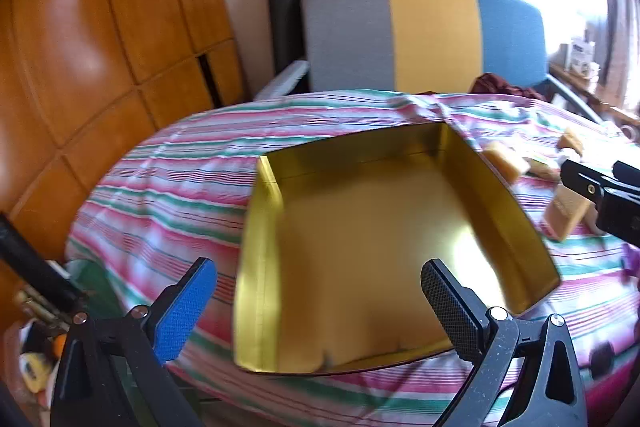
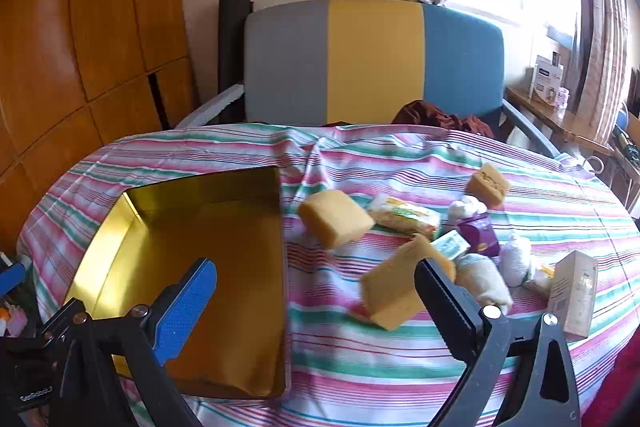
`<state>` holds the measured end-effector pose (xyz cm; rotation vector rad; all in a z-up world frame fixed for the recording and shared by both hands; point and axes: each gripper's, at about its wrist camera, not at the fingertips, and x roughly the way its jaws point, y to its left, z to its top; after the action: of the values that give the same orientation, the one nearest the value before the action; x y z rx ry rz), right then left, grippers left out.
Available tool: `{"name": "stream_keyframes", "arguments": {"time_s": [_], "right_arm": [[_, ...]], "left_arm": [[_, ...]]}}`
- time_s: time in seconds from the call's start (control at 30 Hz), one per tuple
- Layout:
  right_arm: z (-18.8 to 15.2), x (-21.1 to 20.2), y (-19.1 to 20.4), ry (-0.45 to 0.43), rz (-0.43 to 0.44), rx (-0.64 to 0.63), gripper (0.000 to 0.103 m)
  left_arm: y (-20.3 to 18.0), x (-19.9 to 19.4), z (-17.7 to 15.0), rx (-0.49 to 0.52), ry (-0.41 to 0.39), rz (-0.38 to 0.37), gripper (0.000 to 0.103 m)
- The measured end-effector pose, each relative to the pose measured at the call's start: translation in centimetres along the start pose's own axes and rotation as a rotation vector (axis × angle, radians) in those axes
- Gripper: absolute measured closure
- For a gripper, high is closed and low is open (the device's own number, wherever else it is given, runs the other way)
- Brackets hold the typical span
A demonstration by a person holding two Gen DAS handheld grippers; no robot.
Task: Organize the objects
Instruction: 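Move the left tool to a yellow sponge while the right tool approaches the white box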
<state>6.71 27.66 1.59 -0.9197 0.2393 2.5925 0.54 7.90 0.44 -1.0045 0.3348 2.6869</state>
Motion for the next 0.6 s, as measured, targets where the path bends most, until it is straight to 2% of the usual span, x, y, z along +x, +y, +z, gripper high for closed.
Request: {"name": "stream_keyframes", "arguments": {"time_s": [0.23, 0.33, 0.5, 0.6], "right_arm": [[1.2, 1.0, -6.5, 0.052, -0.079, 0.049, 0.001], [1.9, 1.6, -10.4, 0.058, -0.147, 0.073, 0.001], [1.9, 2.8, -17.1, 0.053, -0.211, 0.147, 0.001], [1.1, 3.2, -19.7, 0.053, -0.208, 0.218, 0.001]], "left_arm": [[-2.4, 1.3, 1.0, 0.036, 0.057, -0.158, 0.000], [-3.2, 1.5, 1.5, 0.038, 0.074, -0.225, 0.000], [-5.9, 1.1, 3.9, 0.116, 0.024, -0.294, 0.000], [-8.6, 1.3, 5.7, 0.224, -0.018, -0.318, 0.000]]}}
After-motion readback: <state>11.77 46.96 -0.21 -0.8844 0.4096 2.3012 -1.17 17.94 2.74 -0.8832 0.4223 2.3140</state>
